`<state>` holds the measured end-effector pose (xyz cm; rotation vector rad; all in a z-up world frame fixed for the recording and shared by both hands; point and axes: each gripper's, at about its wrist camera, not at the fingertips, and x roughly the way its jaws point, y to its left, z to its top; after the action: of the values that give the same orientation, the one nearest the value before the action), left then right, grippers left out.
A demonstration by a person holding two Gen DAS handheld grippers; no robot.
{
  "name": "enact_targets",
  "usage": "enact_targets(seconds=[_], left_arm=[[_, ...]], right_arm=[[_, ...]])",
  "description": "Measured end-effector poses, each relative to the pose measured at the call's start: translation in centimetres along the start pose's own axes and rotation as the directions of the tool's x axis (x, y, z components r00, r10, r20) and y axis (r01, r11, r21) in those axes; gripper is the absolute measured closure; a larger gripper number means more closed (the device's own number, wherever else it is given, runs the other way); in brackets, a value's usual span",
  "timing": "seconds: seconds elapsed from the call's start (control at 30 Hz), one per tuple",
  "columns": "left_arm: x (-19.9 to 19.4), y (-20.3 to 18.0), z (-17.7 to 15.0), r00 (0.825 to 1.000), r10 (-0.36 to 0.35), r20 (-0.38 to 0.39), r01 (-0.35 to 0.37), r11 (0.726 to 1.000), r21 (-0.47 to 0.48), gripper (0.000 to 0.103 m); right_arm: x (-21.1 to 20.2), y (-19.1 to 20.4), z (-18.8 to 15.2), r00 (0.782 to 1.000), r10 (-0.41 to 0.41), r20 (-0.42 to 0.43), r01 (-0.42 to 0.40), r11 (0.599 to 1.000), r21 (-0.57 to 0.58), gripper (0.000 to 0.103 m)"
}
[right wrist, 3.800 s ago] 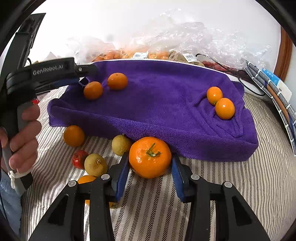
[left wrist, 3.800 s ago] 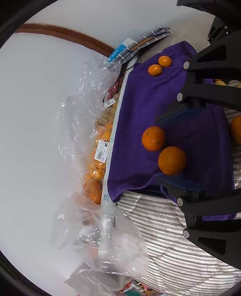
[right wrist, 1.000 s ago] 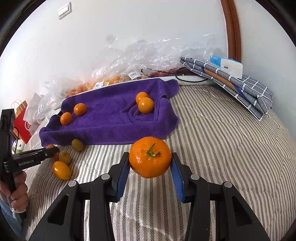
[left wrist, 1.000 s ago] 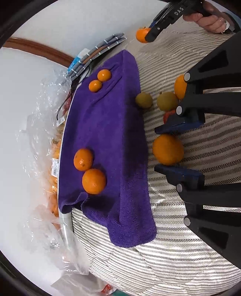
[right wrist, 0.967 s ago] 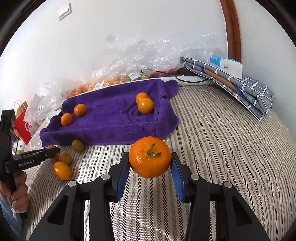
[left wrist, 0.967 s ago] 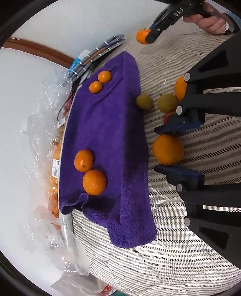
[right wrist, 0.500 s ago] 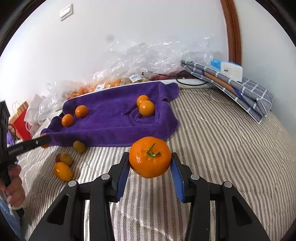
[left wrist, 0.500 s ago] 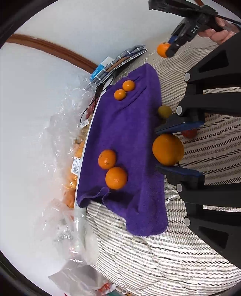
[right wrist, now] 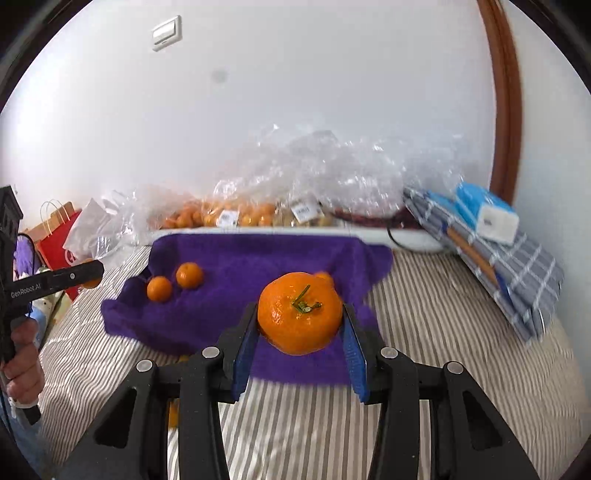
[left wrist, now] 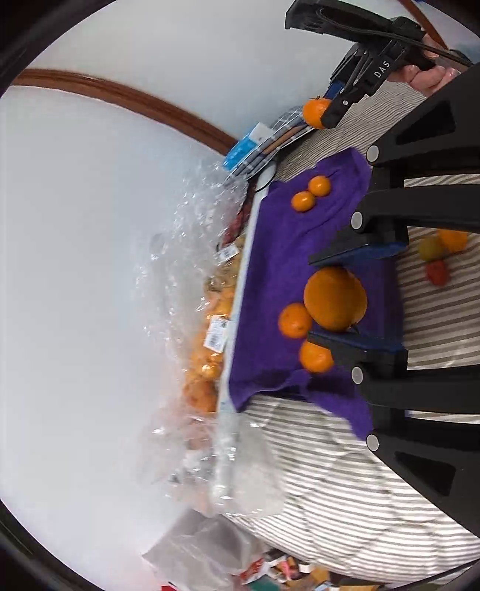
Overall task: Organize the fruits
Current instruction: 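Lower the orange onto the towel with the left gripper while the right places the stemmed orange there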
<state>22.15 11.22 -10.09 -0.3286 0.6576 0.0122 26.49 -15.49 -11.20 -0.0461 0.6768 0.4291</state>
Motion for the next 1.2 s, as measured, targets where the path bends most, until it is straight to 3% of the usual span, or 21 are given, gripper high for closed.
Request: enact_targets(seconds=[0.17,0.4,0.73,0.93,1.1,1.2], left_arm=[[2.8,0.8,0.1,0.999,0.037,-0.008,-0.037,0.999,-0.006,0.071],[5.8,2.6,-1.6,0.996,0.046,-0.082,-0.048,0.999,-0.022,0.071],[6.8,2.8,-2.7,0.991,0.021,-0.13,-0.025,0.999,-0.03,0.071],[7.7,2.9,-3.2,0.986,0.031,-0.166,-0.039,0.998,-0.041,0.071],[7.9,2.8,-3.3,0.983,0.067,-0.172,-0.071,0.997,-0.015,0.071],[8.0,2.7,-3.3,0.983,0.073,-0.171,-0.075,0.997,-0.005,0.071]], right_arm=[[3.2,-0.3,0.6,0.999,0.024,-0.028,-0.023,1.0,0.015,0.06],[7.4,-1.0,-1.0,0.992,0.011,-0.124,-0.007,1.0,0.029,0.06],[9.6,-0.7,-2.4,0.977,-0.011,-0.212,0.013,1.0,0.01,0.06],[9.8,-0.4,-2.5,0.978,-0.036,-0.205,0.034,0.999,-0.014,0.06],[9.6,-0.1,-2.6,0.978,-0.064,-0.197,0.059,0.998,-0.032,0.054],[9.2,0.0,-2.6,0.982,-0.059,-0.182,0.053,0.998,-0.035,0.042]])
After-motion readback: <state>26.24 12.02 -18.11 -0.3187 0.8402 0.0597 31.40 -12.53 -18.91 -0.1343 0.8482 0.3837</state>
